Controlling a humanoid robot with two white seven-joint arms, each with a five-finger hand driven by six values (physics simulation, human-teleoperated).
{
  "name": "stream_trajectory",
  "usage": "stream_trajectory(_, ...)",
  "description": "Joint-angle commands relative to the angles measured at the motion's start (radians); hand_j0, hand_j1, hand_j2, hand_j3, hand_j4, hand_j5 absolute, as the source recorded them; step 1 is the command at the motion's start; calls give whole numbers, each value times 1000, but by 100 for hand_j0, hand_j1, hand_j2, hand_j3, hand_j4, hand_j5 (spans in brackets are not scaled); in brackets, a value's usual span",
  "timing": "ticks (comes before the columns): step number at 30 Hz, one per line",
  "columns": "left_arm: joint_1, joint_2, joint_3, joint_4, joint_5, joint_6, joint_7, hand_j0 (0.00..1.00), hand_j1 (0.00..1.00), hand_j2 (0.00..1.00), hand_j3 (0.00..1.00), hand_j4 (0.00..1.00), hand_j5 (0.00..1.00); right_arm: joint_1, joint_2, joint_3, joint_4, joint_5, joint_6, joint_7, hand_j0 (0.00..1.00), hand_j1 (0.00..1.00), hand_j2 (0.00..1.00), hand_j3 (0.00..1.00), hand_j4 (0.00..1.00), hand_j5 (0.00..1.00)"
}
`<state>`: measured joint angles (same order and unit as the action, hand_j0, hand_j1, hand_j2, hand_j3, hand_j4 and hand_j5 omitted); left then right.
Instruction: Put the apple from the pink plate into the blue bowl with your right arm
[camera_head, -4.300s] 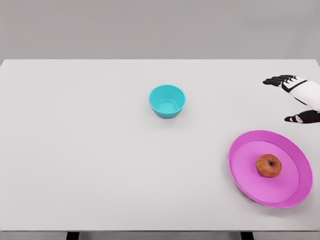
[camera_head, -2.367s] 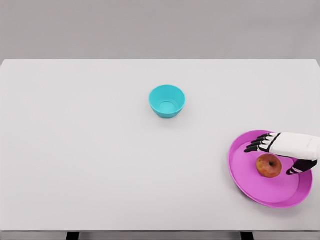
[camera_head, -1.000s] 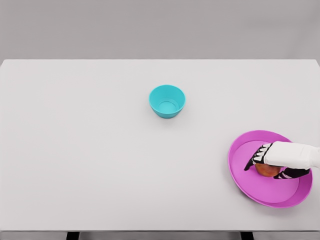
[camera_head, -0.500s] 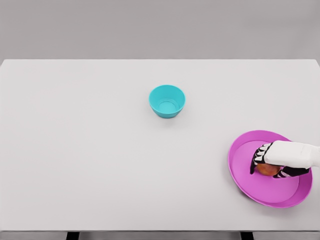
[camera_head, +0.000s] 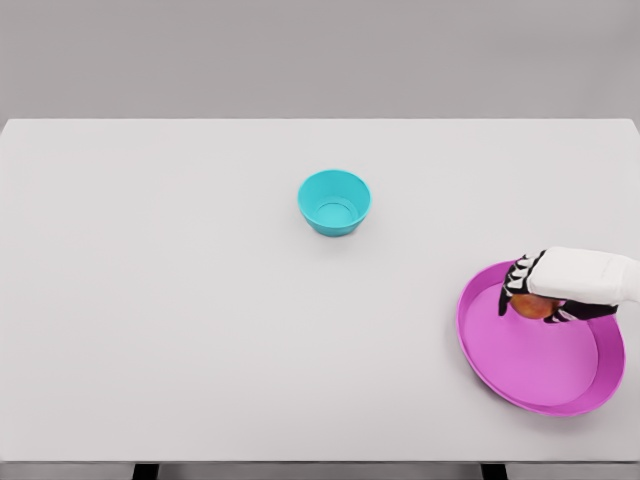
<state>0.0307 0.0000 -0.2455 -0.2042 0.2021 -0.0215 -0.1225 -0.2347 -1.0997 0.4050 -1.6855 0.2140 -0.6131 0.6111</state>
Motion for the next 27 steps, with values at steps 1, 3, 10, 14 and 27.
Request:
stream_trajectory(1,0,0,0,0,0,0,0,100,100,100,100,100,100,-8,12,0,1,-5,2,0,58,58,58,58,58,58)
stream_trajectory(3,0,0,0,0,0,0,0,100,100,100,100,100,100,-26,27,0,4,-5,2,0,58,58,58,58,58,58)
stream_trajectory(10,0,0,0,0,0,0,0,100,100,100,100,100,100,-61,60,1,7,-4,2,0,57,57,57,57,57,57)
stream_trajectory(14,0,0,0,-1,0,0,0,100,100,100,100,100,100,-83,72,3,7,-4,2,0,52,52,52,52,52,52)
stream_trajectory(27,0,0,0,0,0,0,0,100,100,100,100,100,100,-179,185,11,104,25,2,0,48,48,48,48,48,48)
